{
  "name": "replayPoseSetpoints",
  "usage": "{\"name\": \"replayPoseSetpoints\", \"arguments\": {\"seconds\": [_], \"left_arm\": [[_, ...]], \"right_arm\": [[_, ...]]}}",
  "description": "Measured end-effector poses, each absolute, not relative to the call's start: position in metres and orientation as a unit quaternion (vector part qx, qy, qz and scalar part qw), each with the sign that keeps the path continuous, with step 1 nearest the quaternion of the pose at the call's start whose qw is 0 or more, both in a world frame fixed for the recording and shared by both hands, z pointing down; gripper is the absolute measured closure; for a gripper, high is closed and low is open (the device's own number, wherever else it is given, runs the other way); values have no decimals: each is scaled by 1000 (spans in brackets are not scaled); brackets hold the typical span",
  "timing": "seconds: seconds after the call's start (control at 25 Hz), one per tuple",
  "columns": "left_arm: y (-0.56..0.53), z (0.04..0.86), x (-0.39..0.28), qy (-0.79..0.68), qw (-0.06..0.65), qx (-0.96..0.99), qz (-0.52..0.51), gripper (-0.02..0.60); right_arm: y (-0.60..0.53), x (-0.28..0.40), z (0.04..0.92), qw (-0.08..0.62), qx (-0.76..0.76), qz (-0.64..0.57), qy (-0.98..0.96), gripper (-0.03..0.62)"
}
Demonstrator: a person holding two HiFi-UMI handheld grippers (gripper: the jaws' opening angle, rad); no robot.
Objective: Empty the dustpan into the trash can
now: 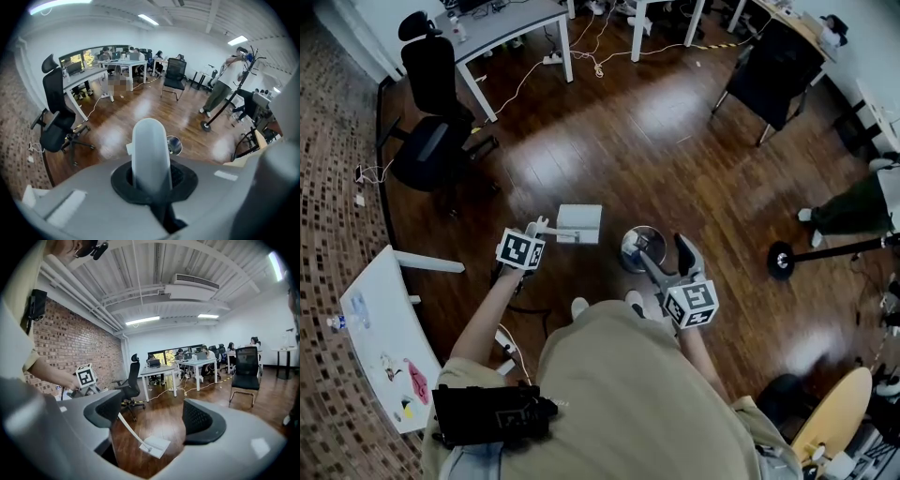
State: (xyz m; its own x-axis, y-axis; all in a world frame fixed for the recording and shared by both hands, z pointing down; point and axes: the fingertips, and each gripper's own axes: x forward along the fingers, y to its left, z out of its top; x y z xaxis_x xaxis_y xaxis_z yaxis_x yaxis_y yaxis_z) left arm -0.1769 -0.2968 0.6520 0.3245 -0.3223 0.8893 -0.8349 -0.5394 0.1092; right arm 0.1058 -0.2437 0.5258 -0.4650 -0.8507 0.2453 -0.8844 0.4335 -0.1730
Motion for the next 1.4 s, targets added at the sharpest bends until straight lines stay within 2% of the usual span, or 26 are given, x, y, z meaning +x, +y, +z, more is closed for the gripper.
{"name": "replayPoseSetpoints", "arguments": {"seconds": [0.48, 1.08, 1.24, 1.4], "left_arm": [[-276, 751, -148, -421, 273, 747, 436, 581], [-223, 816, -175, -412, 298, 711, 486, 577], [-221, 816, -172, -379, 274, 726, 504, 522], [-216, 816, -172, -370, 295, 733, 488, 441]], "right_arm": [[-240, 98, 541, 54, 504, 167, -846, 198], [-242, 75, 550, 59, 481, 191, -854, 200], [-245, 67, 547, 59, 472, 185, -860, 200], [-243, 57, 551, 62, 469, 186, -861, 200]]}}
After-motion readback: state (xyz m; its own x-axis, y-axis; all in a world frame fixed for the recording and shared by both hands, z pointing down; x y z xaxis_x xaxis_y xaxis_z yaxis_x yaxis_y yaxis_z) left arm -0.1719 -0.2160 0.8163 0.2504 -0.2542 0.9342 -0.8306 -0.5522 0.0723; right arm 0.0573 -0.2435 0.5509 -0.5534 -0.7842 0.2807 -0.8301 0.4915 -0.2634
